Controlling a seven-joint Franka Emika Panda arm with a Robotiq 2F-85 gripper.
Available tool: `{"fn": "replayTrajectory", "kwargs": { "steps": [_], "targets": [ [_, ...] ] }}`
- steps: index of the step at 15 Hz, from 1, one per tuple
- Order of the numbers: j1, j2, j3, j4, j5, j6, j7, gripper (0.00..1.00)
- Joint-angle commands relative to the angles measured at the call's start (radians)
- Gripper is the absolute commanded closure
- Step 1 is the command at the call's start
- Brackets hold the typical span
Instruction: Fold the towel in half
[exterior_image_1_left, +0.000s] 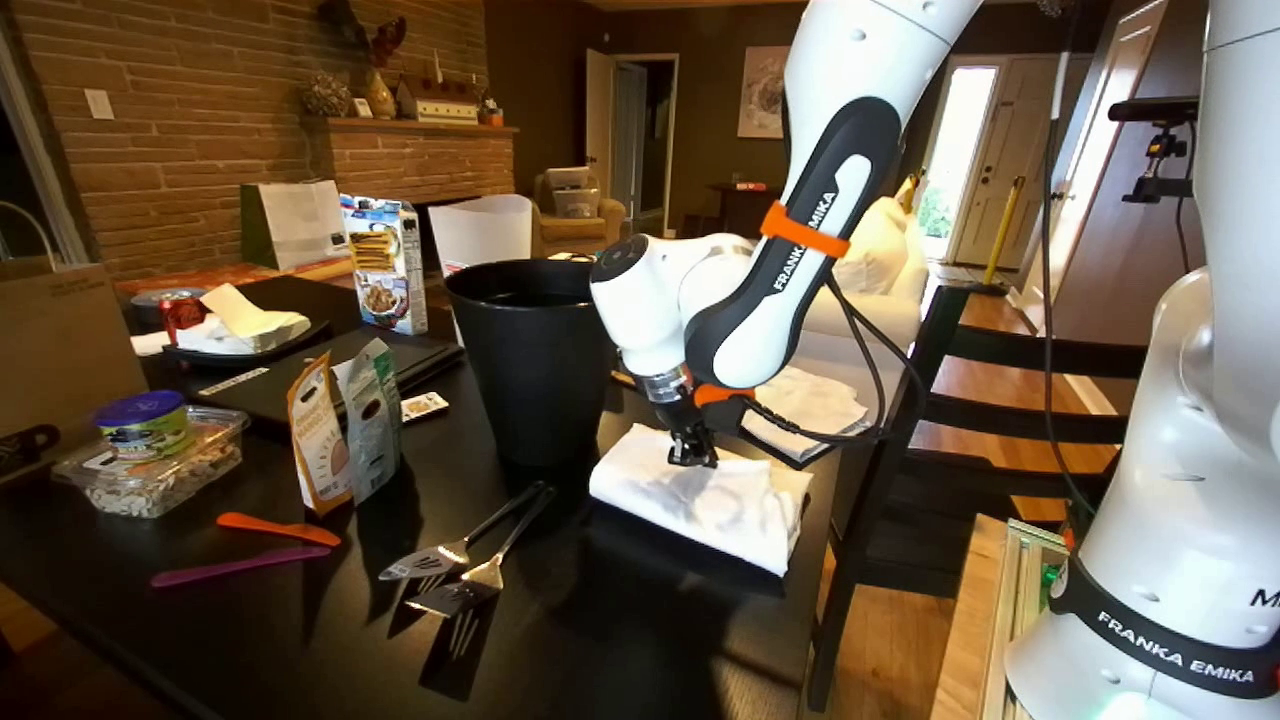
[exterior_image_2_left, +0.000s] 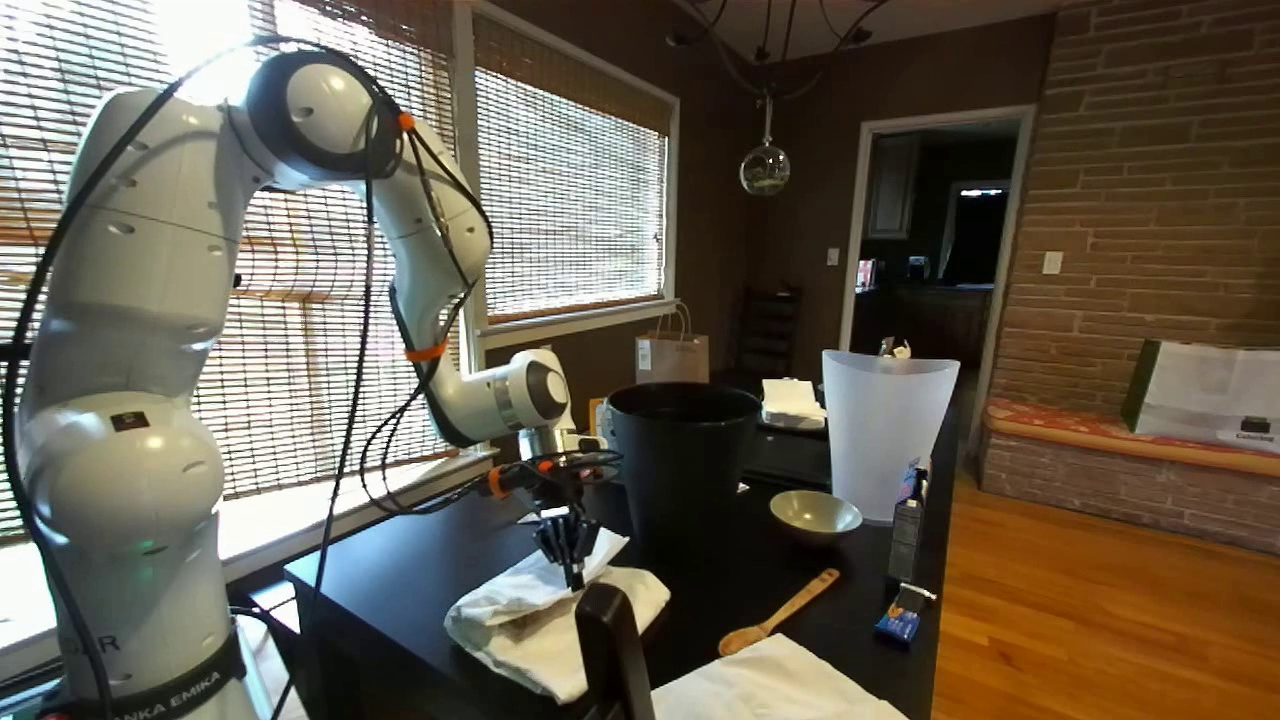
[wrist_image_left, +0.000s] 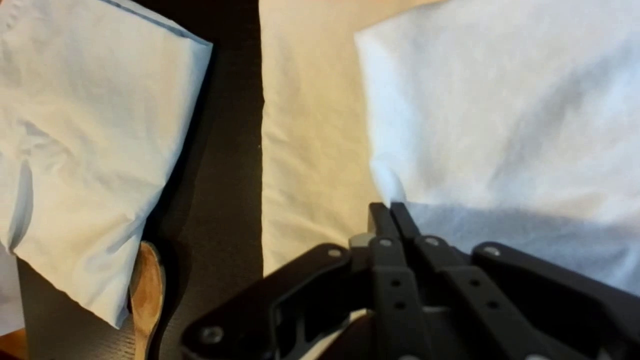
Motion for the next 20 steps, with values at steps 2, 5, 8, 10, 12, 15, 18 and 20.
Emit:
{"fn": "replayTrajectory", "kwargs": {
  "steps": [2, 5, 8, 10, 12, 15, 18, 20],
  "targets": [
    [-0.007, 0.031, 0.000, 0.016, -0.019, 0.009, -0.007, 0.63],
    [-0.007, 0.034, -0.005, 0.018, -0.022, 0.001, -0.004, 0.43],
    [-0.008, 0.033, -0.013, 0.019, -0.028, -0.004, -0.004, 0.22],
    [-0.013, 0.032, -0.023, 0.022, -0.034, -0.003, -0.002, 0.08],
    [-0.018, 0.023, -0.034, 0.025, -0.038, -0.004, -0.001, 0.00],
    [-0.027, 0.008, -0.056, 0.039, -0.067, -0.014, 0.009, 0.00],
    [-0.042, -0.004, -0.073, 0.052, -0.095, -0.012, 0.019, 0.00],
    [-0.056, -0.008, -0.083, 0.061, -0.109, 0.008, 0.036, 0.00]
  ]
}}
